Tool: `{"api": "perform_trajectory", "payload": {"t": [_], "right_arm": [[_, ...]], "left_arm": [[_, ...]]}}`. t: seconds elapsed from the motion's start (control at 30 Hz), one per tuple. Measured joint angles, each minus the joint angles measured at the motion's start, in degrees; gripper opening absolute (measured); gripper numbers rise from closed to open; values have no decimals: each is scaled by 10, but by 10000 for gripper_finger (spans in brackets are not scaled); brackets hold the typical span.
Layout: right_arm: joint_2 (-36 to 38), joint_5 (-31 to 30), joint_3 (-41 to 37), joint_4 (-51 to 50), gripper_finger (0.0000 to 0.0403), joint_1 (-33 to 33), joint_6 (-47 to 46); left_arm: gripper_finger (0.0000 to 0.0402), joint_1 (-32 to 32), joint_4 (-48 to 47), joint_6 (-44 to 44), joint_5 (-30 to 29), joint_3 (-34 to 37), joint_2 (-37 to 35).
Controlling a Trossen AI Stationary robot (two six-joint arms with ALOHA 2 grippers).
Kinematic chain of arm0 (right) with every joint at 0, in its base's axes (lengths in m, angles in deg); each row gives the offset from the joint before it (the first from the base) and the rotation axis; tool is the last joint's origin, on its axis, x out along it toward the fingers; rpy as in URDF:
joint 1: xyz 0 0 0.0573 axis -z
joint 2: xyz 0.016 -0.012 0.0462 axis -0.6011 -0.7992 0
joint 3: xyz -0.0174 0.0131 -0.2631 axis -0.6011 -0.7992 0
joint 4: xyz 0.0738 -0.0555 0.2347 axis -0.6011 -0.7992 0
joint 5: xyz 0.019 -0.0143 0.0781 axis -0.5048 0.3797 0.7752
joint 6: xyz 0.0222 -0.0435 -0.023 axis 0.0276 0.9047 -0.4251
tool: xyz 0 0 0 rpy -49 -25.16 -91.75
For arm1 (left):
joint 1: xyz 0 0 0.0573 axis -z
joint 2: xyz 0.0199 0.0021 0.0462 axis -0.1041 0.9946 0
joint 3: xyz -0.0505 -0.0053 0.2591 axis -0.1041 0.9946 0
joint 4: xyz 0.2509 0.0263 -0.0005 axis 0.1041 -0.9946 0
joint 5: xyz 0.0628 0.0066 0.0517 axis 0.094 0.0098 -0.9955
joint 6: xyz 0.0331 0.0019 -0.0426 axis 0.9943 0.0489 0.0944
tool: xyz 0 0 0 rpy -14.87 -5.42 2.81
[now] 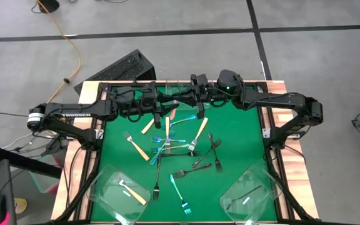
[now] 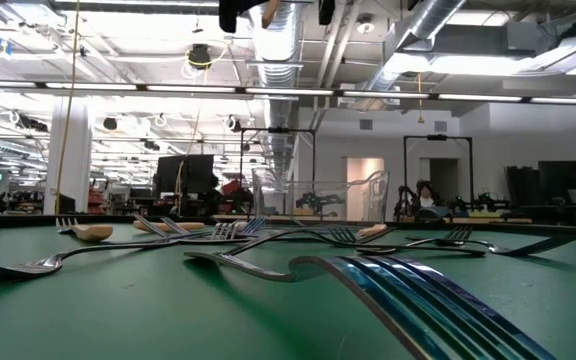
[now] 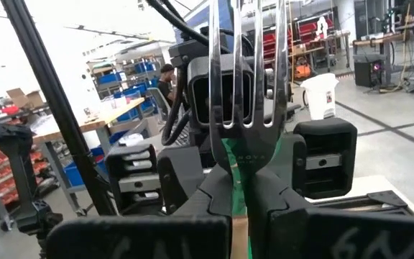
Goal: Sort silverware by color (type)
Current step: Put the orange fork into the bottom left transparent bin
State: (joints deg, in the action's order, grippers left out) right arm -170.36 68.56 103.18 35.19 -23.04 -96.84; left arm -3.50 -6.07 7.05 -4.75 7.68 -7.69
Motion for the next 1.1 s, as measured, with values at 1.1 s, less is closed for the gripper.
{"api": "perform_trajectory", "payload": {"t": [1.1], "right_arm": [[-5, 0, 0, -148, 22, 33, -69]], "left_arm": [[176, -9, -361, -96, -277, 0, -204]]}}
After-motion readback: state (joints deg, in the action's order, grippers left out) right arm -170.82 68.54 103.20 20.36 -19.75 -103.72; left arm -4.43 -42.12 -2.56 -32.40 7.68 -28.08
